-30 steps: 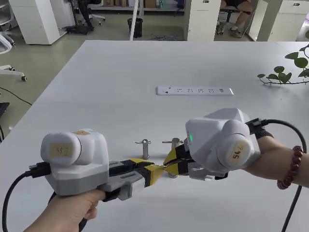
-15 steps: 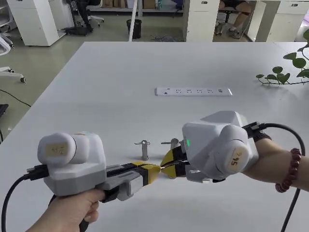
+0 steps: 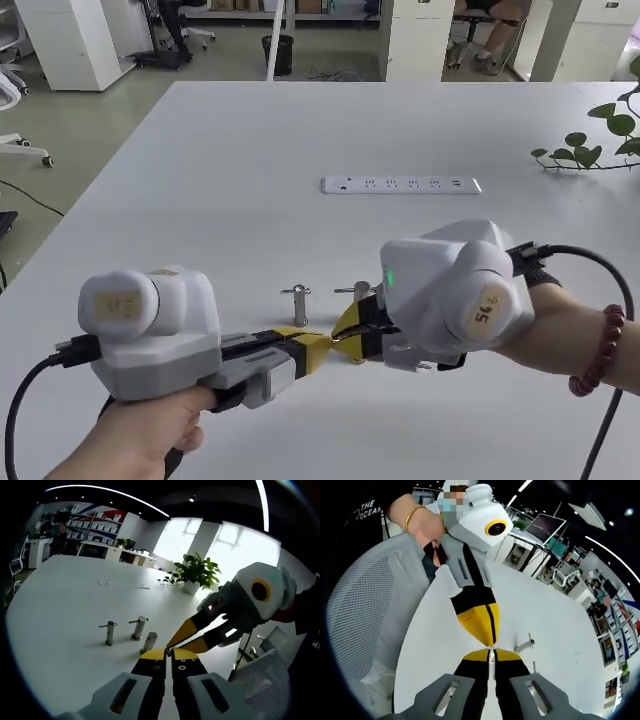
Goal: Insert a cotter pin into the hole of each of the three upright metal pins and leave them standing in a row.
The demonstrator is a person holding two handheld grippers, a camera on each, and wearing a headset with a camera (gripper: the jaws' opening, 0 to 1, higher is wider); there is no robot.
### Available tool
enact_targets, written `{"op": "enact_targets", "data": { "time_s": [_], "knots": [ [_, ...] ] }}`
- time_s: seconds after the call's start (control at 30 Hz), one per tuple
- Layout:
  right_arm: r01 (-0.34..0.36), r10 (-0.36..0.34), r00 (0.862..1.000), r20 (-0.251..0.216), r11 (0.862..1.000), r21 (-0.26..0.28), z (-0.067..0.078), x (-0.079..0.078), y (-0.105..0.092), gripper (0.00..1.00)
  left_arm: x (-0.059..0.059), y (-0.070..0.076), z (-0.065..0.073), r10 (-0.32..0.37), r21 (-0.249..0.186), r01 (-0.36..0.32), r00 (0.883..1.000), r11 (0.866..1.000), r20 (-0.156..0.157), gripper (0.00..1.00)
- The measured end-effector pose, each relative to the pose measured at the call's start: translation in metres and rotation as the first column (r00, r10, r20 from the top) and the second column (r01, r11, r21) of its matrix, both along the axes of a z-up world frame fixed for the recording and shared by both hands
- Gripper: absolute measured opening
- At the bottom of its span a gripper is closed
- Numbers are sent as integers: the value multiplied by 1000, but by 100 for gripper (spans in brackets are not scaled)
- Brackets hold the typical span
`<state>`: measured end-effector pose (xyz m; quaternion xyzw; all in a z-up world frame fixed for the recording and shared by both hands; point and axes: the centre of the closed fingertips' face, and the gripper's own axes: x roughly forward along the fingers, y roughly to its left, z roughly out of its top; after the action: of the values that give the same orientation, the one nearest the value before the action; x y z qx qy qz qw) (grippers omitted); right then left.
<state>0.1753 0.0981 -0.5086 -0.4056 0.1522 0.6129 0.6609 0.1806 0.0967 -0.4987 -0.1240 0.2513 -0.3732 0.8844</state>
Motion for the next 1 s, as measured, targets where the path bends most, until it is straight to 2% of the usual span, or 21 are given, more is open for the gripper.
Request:
{"op": "enact_targets", "data": {
  "time_s": [0.03,0.17,0.4,0.5,0.53,0.6,0.63,0.7,0.77,0.8,0.97,1.0],
  "knots": [
    [15,-15,999,-29,999,28,2,0,2,0,0,0,1,-1,2,1,1000,1000,5,1],
    [71,-61,990,-128,994,82,5,0,0,0,-1,0,3,-9,10,8,1000,1000,16,0],
    [149,-116,966,-231,980,129,6,4,-7,3,-1,2,3,-19,29,18,999,999,34,0],
    [192,-136,942,-308,968,160,8,4,-10,4,-3,3,3,-31,37,29,999,999,43,0],
    [201,-142,936,-321,966,161,8,4,-11,5,-4,3,4,-42,39,40,998,998,48,0],
    [223,-147,917,-370,960,170,8,3,-14,6,-7,3,5,-66,47,63,996,997,67,0],
    [227,-147,913,-381,958,175,8,4,-15,6,-8,2,6,-80,52,76,994,996,75,0],
    [243,-146,889,-434,954,176,7,0,-17,6,-12,1,6,-109,55,104,990,993,92,0],
    [254,-140,873,-467,949,189,6,0,-19,6,-15,0,7,-136,61,130,985,990,107,0],
    [260,-137,855,-500,948,185,6,-5,-20,6,-17,-1,7,-144,66,137,983,988,112,0],
    [267,-125,829,-545,945,190,1,-16,-23,7,-24,0,2,-201,99,189,970,977,134,0],
    [262,-120,828,-548,946,190,0,-19,-23,8,-26,-1,1,-214,100,201,967,974,136,0]
  ]
}}
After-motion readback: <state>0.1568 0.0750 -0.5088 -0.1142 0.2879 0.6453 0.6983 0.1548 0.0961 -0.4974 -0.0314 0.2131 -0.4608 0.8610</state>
